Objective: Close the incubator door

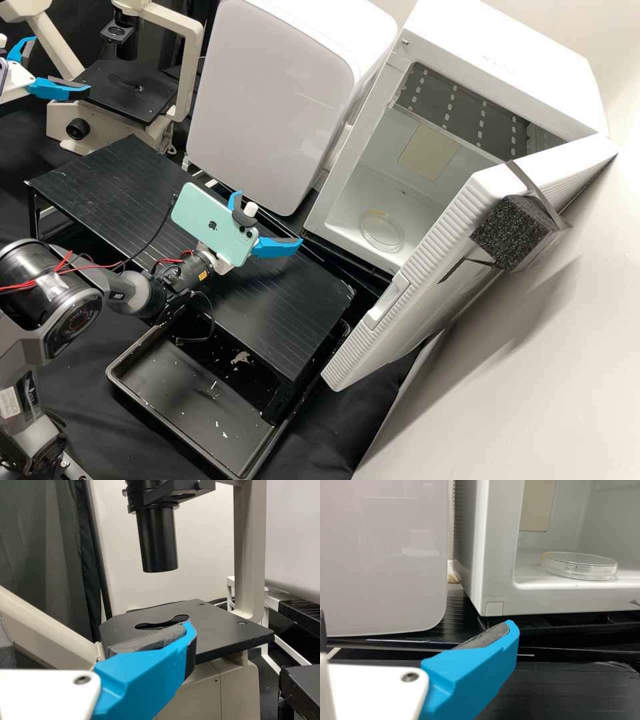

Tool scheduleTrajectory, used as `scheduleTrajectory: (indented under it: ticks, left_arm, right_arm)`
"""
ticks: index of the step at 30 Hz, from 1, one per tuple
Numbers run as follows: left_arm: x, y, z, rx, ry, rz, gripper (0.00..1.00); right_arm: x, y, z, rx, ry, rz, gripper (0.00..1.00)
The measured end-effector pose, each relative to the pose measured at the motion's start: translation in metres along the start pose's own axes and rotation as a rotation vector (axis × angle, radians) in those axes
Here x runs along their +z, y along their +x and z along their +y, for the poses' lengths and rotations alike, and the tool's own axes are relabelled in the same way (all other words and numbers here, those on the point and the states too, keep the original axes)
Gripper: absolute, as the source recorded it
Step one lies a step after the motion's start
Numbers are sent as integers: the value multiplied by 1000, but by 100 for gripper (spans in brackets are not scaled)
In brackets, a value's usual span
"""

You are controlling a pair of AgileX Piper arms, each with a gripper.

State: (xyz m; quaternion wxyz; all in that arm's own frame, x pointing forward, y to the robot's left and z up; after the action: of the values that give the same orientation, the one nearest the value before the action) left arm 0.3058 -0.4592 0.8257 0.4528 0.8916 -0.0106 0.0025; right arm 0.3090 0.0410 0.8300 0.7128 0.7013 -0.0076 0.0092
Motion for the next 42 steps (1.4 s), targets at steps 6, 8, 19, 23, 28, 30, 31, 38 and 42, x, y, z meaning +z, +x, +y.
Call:
scheduleTrajectory:
  ticks: [6, 8, 19, 23, 28, 30, 31, 38, 42]
  left_arm:
    - [0, 0, 0, 0, 0, 0, 100]
    - [0, 0, 0, 0, 0, 0, 100]
    - [0, 0, 0, 0, 0, 0, 100]
    - [0, 0, 0, 0, 0, 0, 100]
    - [0, 0, 0, 0, 0, 0, 100]
    - [0, 0, 0, 0, 0, 0, 100]
    - [0, 0, 0, 0, 0, 0, 100]
    - [0, 0, 0, 0, 0, 0, 100]
    - [0, 0, 0, 0, 0, 0, 100]
  right_arm:
    - [0, 0, 0, 0, 0, 0, 100]
    - [0, 0, 0, 0, 0, 0, 100]
    - [24, -51, 19, 115, 61, -49, 100]
    - [33, -87, 34, 243, 64, -59, 100]
    - [38, -130, 53, 438, 56, -82, 100]
    - [40, -141, 59, 501, 43, -100, 100]
    - [42, -146, 63, 529, 36, -112, 100]
    - [63, -165, 83, 673, 39, -222, 100]
    - [75, -159, 90, 681, 59, -263, 100]
